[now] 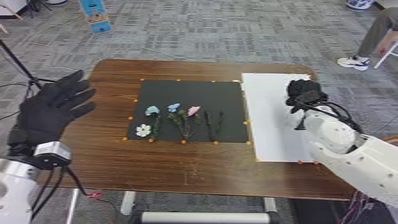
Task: Arrange flowers
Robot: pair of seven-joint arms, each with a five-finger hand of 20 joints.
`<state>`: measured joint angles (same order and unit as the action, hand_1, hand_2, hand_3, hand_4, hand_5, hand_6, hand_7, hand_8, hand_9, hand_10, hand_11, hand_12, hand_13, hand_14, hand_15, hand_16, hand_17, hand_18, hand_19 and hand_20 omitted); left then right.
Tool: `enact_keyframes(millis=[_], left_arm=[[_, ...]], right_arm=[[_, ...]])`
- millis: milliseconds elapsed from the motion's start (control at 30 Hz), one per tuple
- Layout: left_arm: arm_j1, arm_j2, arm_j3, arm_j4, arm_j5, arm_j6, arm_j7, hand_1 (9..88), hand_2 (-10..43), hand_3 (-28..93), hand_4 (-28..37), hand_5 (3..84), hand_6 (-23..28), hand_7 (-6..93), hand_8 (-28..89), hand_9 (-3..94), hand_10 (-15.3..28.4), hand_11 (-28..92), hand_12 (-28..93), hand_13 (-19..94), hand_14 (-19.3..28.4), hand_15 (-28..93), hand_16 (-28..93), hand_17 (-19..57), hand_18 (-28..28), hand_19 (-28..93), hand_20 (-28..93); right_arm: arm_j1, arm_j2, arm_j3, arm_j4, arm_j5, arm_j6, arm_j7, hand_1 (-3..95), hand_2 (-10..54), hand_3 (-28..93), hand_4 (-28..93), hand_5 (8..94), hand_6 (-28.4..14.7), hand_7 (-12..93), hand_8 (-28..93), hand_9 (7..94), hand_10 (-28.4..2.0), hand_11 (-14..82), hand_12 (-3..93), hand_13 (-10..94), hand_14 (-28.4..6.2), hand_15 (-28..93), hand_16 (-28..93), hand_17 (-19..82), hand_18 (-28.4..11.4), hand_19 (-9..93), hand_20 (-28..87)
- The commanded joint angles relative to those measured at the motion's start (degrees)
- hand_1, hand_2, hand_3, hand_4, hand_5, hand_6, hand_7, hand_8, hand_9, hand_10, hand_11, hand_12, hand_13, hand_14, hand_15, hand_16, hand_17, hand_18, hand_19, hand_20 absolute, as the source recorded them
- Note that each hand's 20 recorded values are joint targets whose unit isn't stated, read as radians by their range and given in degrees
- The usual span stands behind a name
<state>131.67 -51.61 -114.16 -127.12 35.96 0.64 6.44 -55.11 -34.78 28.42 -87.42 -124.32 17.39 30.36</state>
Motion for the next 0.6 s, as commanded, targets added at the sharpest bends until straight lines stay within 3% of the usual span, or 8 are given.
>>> enact_keyframes(millis=[33, 233, 333, 600], left_arm=[[-0.01, -0.84, -0.23, -0.37, -0.10, 0.45, 0.07, 20.5, -4.7, 70, -28.3, 30.4, 2.6, 16.7, -9, 28.0, 11.8, 17, 16, 23, 13.9, 23, 2, -11.0, 22.6, 44, 8], [-0.65, -0.71, 0.34, -0.30, -0.12, 0.74, -0.04, 20.6, -4.6, 70, -28.3, 30.5, 2.6, 16.7, -9, 28.1, 11.8, 17, 16, 23, 13.8, 23, 2, -11.0, 22.6, 44, 8], [-1.20, -0.56, 0.80, -0.05, -0.15, 0.72, -0.02, 20.5, -4.6, 70, -28.3, 30.5, 2.6, 16.7, -9, 28.1, 11.8, 17, 16, 23, 13.9, 23, 2, -11.0, 22.6, 44, 8], [-2.67, -0.17, 1.53, 0.60, -0.35, 0.90, -0.17, 20.4, -4.7, 70, -28.3, 30.5, 2.6, 16.8, -9, 28.1, 11.8, 17, 16, 23, 13.9, 23, 2, -11.0, 22.7, 44, 8]], right_arm=[[7.41, -7.77, -5.69, -5.69, -0.05, 2.87, -5.90, 52.3, -9.5, 81, -28, 75.4, 3.2, 41, -2, 86.9, -5.1, 20.9, 47.1, 71, -5.6, 83, 34, 41, -20.3, 93, 57], [12.22, -15.00, -10.40, -2.31, -0.70, 2.41, -8.14, 52.2, -9.5, 81, -28, 75.6, 3.1, 41, -2, 87.1, -5.1, 20.8, 47.2, 71, -5.5, 83, 34, 41, -20.1, 93, 58], [13.49, -16.48, -11.88, -2.03, -1.03, 3.72, -7.38, 52.1, -9.5, 81, -28, 75.7, 3.2, 41, -3, 87.1, -5.1, 20.7, 47.3, 72, -5.5, 83, 34, 41, -20.2, 93, 58], [14.26, -17.21, -14.33, -1.99, -0.98, 0.84, -7.67, 52.0, -9.5, 81, -28, 76.0, 3.2, 41, -3, 87.2, -5.1, 20.4, 47.2, 72, -5.2, 83, 34, 42, -20.1, 93, 59]])
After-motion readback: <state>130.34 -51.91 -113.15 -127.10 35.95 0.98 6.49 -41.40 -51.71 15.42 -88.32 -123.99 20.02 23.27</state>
